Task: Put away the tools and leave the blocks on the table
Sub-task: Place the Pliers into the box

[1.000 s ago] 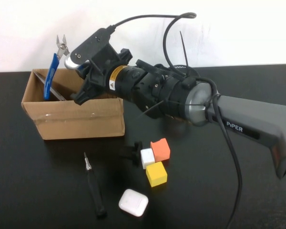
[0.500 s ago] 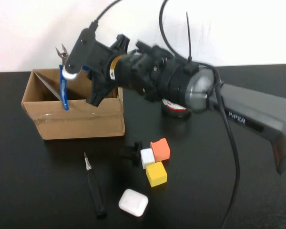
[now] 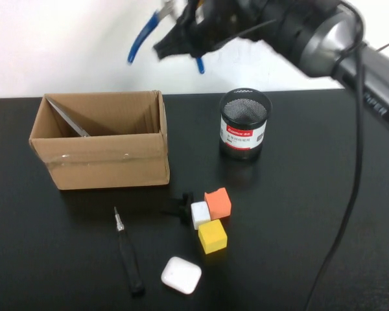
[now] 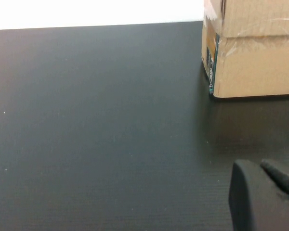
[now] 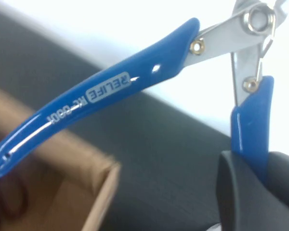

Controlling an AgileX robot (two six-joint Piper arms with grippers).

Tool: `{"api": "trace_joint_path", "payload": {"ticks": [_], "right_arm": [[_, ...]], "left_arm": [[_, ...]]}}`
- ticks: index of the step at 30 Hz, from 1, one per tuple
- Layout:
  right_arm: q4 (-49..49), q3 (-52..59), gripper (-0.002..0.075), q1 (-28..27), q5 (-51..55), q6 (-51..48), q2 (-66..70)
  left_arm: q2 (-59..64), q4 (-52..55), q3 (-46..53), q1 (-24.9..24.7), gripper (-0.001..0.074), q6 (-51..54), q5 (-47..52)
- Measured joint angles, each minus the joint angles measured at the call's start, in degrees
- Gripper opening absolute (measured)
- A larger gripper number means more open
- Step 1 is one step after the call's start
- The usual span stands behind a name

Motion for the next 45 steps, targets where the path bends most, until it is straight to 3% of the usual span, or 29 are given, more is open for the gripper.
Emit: {"api": "trace_joint_path", "payload": {"ticks": [6, 9, 12, 13, 14, 17, 19, 22, 26, 30, 34, 38, 41, 42, 43, 44, 45], "right_arm": [[0.53, 0.95, -0.0003, -1.53, -17.15, 14.41, 0.00], [-5.03, 2.66, -0.0003, 0.34, -22.80, 26.53, 0.00], [-18.33, 4.66, -0.0003, 3.26, -22.91, 45.38, 0.00], [-41.49, 5.61, -0.0003, 4.12, -22.09, 52.34, 0.00], [-28.83, 6.34, -0.0003, 5.14, -20.84, 58.74, 0.00], [-45.21, 9.53, -0.0003, 7.52, -19.30, 68.55, 0.00], [-50.27, 11.33, -0.0003, 8.24, -20.62, 65.59, 0.00], [-50.43, 13.07, -0.0003, 8.49, -21.45, 48.25, 0.00], [-38.74, 13.47, -0.0003, 8.54, -15.61, 21.98, 0.00], [-29.99, 13.60, -0.0003, 8.54, -6.02, 8.42, -0.55], [-23.72, 13.60, -0.0003, 8.54, -0.02, 2.55, -2.06], [-15.83, 14.77, -0.0003, 7.27, 1.19, 4.85, -4.51], [-13.21, 18.30, -0.0003, 6.23, -7.99, 12.80, -7.13], [-12.83, 20.00, -0.0003, 5.95, -2.83, 9.84, -8.28], [-12.71, 21.85, -0.0003, 5.84, -11.24, 15.41, -9.24], [-12.59, 23.83, -0.0003, 5.72, -5.86, 12.92, -10.53], [-12.30, 25.84, -0.0003, 5.61, -7.51, 13.86, -11.82]], "left_arm": [[0.00, 0.00, 0.00, 0.00, 0.0000, 0.00, 0.00], [0.00, 0.00, 0.00, 0.00, 0.0000, 0.00, 0.07], [0.00, 0.00, 0.00, 0.00, 0.0000, 0.00, 0.07], [0.00, 0.00, 0.00, 0.00, 0.0000, 0.00, 0.07], [0.00, 0.00, 0.00, 0.00, 0.0000, 0.00, 0.07], [0.00, 0.00, 0.00, 0.00, 0.0000, 0.00, 0.07], [0.00, 0.00, 0.00, 0.00, 0.0000, 0.00, 0.07], [0.00, 0.00, 0.00, 0.00, 0.0000, 0.00, 0.07], [0.00, 0.00, 0.00, 0.00, 0.0000, 0.00, 0.07], [0.00, 0.00, 0.00, 0.00, 0.0000, 0.00, 0.07], [0.00, 0.00, 0.00, 0.00, 0.0000, 0.00, 0.07], [0.00, 0.00, 0.00, 0.00, 0.0000, 0.00, 0.07], [0.00, 0.00, 0.00, 0.00, 0.0000, 0.00, 0.07], [0.00, 0.00, 0.00, 0.00, 0.0000, 0.00, 0.07], [0.00, 0.00, 0.00, 0.00, 0.0000, 0.00, 0.07], [0.00, 0.00, 0.00, 0.00, 0.0000, 0.00, 0.07], [0.00, 0.00, 0.00, 0.00, 0.0000, 0.00, 0.07]]}}
